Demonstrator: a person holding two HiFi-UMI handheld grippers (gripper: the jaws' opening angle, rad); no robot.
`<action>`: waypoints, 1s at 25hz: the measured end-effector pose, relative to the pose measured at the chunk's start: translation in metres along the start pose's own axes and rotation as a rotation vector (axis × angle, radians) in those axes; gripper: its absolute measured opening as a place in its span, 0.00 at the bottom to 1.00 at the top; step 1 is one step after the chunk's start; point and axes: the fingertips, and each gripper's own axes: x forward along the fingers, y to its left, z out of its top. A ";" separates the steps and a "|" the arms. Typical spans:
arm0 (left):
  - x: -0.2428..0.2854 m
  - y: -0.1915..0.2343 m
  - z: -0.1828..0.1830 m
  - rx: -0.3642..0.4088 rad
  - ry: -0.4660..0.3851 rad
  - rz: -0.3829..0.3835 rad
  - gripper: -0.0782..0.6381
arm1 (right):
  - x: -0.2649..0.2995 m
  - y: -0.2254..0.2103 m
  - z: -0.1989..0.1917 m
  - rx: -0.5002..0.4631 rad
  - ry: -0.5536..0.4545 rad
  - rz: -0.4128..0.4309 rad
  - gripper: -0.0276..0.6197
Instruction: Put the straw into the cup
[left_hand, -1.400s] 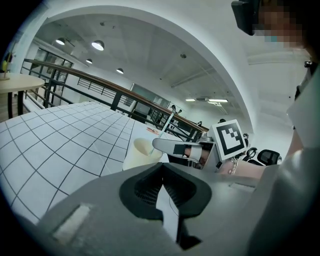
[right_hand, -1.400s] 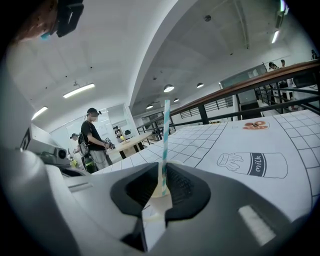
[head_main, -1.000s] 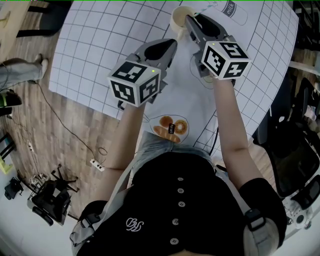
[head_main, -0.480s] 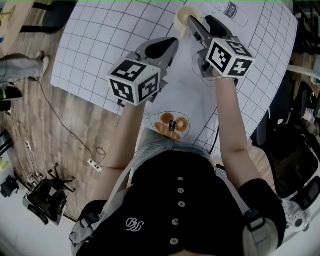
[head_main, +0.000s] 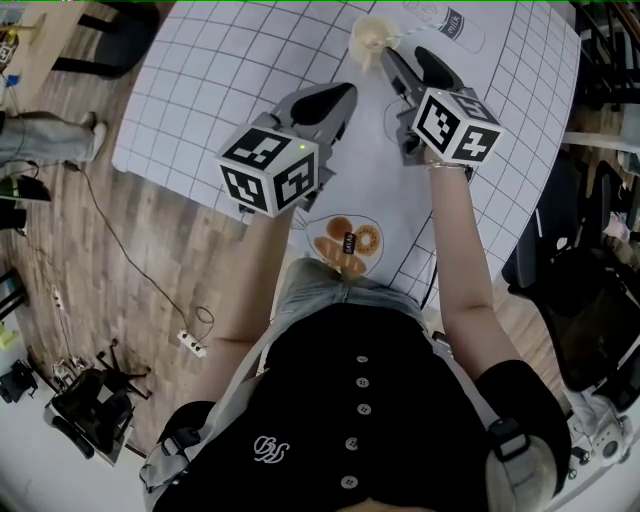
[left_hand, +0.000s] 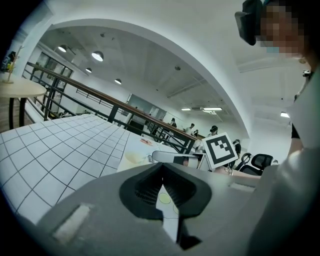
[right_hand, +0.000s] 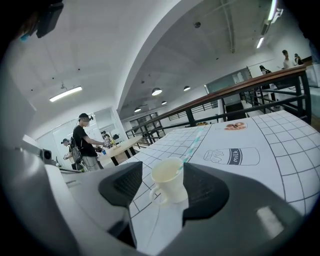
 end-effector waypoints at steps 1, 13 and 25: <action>-0.003 -0.003 0.000 0.002 -0.005 -0.003 0.11 | -0.006 0.004 0.002 -0.001 -0.013 0.004 0.41; -0.044 -0.065 0.001 0.032 -0.070 -0.079 0.11 | -0.104 0.079 0.026 -0.042 -0.175 0.165 0.34; -0.100 -0.130 0.004 0.132 -0.137 -0.132 0.11 | -0.192 0.152 0.029 -0.114 -0.256 0.311 0.11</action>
